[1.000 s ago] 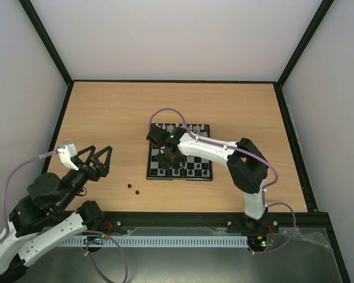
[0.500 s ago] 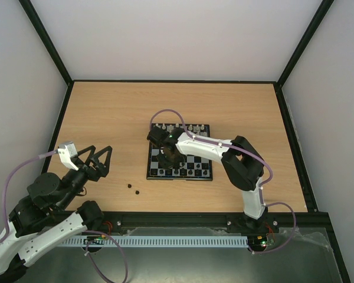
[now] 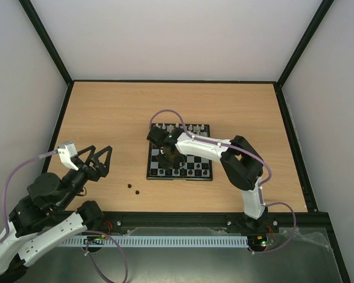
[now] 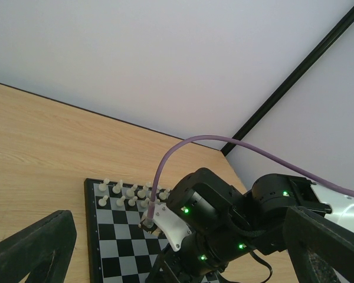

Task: Set up the chess pieces on the board
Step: Place the chess piece on the chessboard.

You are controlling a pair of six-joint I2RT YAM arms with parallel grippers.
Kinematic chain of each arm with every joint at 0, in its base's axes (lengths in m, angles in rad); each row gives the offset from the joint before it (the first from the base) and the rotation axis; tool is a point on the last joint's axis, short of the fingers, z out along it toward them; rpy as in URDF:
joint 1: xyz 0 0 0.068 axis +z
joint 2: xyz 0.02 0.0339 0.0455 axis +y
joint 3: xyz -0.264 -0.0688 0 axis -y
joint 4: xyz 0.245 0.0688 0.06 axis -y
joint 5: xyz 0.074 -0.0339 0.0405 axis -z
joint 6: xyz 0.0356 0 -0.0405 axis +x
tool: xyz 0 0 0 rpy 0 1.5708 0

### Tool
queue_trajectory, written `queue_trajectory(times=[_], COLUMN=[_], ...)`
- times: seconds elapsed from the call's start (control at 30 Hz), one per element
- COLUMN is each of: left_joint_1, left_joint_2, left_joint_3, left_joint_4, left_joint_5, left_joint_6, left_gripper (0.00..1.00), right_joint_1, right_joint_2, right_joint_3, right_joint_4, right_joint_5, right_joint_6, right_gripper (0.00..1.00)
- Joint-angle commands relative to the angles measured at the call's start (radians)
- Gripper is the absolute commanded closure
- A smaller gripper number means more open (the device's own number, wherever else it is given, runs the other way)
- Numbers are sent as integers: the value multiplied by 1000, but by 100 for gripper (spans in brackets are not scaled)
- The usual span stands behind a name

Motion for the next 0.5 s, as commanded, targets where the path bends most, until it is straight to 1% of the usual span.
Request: queue_trajectory(times=[0.0,0.23,0.37,0.47], left_joint_1=[-5,-6,-6,-6], left_joint_2=[-1,-1,0,0], left_joint_3=[-1,-2,-2,-2], left_joint_4=[13,13,15,15], left_joint_5=[-8,-9,-9,-9], left_joint_6=[7,6,8,9], left_gripper=[1,1,1,1], right_joint_1=[-4,-4,-4,-4], right_joint_2=[25,17,-6,-24], right_joint_3=[7,4,9,15], right_joint_4=[-23,-25,-26,-30], right_joint_5=[-11,-12,-14,-18], right_joint_6=[-11,-7,-4,-3], right_gripper=[99,97,91,85])
